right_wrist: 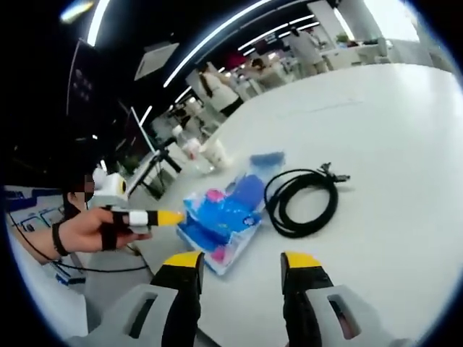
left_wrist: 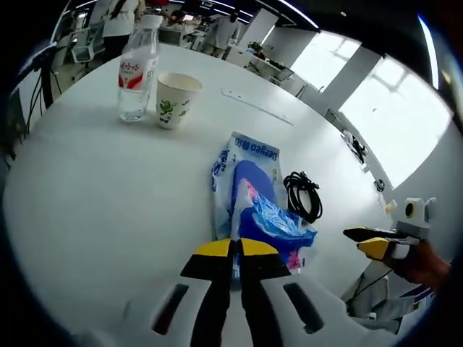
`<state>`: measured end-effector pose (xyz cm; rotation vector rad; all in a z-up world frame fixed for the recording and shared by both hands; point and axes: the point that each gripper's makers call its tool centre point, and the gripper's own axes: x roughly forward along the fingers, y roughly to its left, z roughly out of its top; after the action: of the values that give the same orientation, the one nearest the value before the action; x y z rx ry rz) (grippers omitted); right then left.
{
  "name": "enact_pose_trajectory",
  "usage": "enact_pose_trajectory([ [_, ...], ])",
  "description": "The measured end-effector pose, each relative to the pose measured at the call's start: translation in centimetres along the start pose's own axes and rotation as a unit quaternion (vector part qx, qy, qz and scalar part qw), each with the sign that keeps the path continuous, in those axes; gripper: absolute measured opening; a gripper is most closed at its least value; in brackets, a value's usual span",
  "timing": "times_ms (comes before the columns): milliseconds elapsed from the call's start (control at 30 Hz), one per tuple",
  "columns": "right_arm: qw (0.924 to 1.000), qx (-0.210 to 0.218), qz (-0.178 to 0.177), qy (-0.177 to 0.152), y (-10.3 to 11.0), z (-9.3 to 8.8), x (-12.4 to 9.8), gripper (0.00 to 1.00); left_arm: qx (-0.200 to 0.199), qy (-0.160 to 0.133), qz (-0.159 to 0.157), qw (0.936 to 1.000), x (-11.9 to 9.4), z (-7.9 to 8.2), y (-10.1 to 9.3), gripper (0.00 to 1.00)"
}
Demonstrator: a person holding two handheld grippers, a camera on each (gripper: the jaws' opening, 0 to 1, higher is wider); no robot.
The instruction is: Arrange the tabletop items into an orderly group along one side of the table until the central work area is clear of visible clutter.
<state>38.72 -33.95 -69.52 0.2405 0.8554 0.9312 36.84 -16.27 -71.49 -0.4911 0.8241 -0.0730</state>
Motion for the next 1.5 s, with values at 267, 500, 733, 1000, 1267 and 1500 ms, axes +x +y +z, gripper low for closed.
enact_pose_trajectory([
  [267, 0.9989, -0.005, 0.010, 0.045, 1.7, -1.3, 3.1, 0.42, 0.000, 0.011, 0.019, 0.9998, -0.6, -1.5, -0.3, 0.00],
  [500, 0.9935, 0.013, -0.012, 0.113, 1.7, -3.7, 4.9, 0.24, -0.007, 0.023, 0.020, 0.9995, -1.0, -3.1, -1.1, 0.00],
  [733, 0.9864, -0.049, -0.024, 0.155, 1.9, -5.8, 4.7, 0.14, 0.006, 0.040, 0.030, 0.9987, -1.7, -4.7, -1.2, 0.00],
  [1000, 0.9811, -0.093, -0.032, 0.167, 1.2, -6.3, 3.7, 0.04, 0.011, 0.053, 0.023, 0.9983, -1.8, -6.2, -2.1, 0.00],
  [1267, 0.9863, -0.076, -0.041, 0.141, 0.6, -5.0, 2.9, 0.01, 0.021, 0.052, 0.011, 0.9984, -1.8, -6.2, -3.2, 0.00],
  [1500, 0.9910, -0.072, -0.040, 0.105, -0.2, -3.5, 2.4, 0.00, 0.024, 0.027, -0.006, 0.9993, -1.7, -5.5, -4.4, 0.00],
])
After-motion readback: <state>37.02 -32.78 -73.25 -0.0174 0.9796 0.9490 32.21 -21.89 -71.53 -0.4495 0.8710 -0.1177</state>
